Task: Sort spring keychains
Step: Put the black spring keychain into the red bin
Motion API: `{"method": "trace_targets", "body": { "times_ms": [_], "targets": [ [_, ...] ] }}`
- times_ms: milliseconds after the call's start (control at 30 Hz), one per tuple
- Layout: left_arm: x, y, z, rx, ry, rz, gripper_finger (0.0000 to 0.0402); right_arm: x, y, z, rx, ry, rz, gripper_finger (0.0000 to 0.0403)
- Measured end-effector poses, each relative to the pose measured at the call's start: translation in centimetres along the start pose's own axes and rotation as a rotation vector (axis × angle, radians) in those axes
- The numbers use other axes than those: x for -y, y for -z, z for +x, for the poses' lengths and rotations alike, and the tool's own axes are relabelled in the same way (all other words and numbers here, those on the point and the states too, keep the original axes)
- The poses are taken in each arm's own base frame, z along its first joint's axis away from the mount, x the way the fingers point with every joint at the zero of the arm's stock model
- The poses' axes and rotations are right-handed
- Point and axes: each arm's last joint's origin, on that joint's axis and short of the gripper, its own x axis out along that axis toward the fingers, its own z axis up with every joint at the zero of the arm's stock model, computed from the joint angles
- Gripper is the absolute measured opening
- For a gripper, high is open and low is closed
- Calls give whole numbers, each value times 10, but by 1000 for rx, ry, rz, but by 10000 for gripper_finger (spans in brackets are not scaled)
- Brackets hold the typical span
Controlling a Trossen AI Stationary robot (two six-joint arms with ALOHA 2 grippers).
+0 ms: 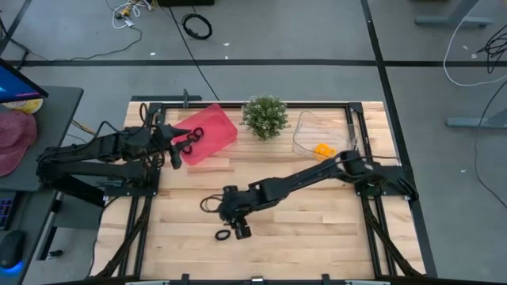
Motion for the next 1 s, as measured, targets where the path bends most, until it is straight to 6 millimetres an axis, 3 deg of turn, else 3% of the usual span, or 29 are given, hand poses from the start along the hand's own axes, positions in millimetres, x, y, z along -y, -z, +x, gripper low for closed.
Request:
{"method": "trace_targets", "body": {
  "times_ms": [333,467,867,1000],
  "targets": [
    [0,1,0,-9,0,2,144,-11,25,54,-91,-44,9,185],
    [0,1,0,-8,0,2,144,-9,29,69,-49,-42,8,185],
    [0,1,0,-7,-4,1,144,-10,43,84,-105,-20,5,183],
    [0,1,0,-8,-4,0,144,-11,45,84,-127,29,-5,161]
  ]
}}
